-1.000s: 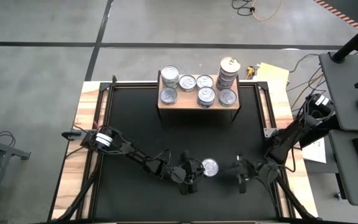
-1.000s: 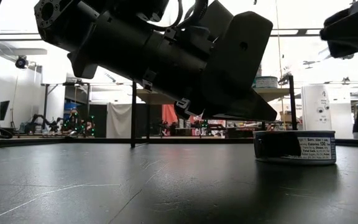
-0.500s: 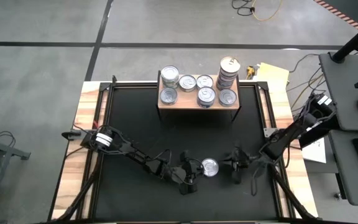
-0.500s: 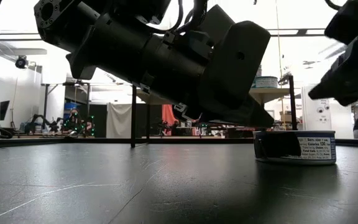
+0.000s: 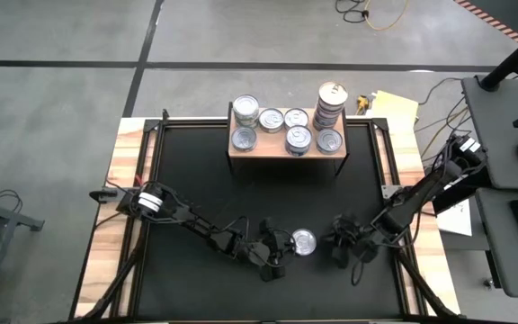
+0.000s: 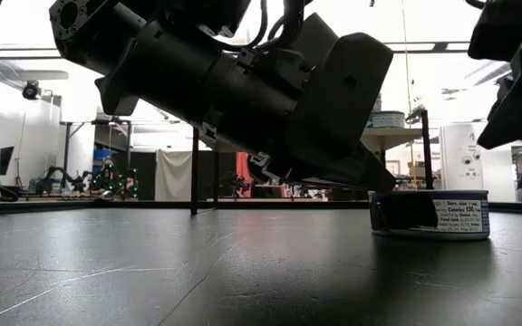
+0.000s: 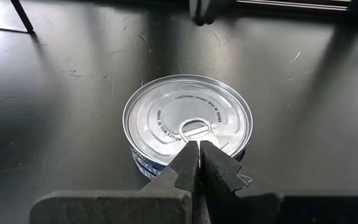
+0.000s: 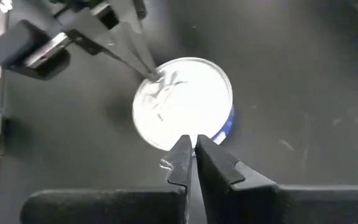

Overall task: Stack canned seafood by type on shelf
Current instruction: Stack the blue tuna can on top of the blue tuna can on the shelf

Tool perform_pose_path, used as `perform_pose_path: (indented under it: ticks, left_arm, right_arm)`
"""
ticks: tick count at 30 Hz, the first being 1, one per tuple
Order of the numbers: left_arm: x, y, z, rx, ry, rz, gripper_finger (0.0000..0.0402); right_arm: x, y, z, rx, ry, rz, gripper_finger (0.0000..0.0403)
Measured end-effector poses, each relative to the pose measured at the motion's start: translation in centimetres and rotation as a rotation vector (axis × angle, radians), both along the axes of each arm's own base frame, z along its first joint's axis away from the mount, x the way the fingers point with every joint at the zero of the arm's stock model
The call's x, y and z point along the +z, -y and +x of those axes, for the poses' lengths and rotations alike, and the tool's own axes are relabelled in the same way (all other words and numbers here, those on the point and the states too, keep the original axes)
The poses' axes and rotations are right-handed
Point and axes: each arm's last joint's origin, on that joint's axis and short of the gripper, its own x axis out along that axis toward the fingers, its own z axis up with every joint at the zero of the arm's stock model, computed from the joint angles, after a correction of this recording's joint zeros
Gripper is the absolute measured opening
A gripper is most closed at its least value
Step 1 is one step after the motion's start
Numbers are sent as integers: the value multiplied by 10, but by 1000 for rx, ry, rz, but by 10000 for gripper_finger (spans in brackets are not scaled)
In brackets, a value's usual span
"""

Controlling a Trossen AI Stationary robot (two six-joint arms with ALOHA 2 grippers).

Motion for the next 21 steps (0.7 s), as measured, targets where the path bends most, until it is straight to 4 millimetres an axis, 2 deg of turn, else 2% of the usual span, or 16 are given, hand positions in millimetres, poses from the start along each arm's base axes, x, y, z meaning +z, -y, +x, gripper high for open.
perform_pose_path:
  ticks: [5, 16, 21]
  left_arm:
    - [0, 2, -1, -3, -1, -14, 0]
    - [-1, 5, -2, -14, -5, -14, 0]
    - [-1, 6, -2, -16, -6, -13, 0]
  right_arm:
    - [3, -1, 1, 11, -3, 18, 46]
    - [3, 3, 4, -24, -5, 39, 191]
    - [1, 4, 6, -46, -7, 47, 227]
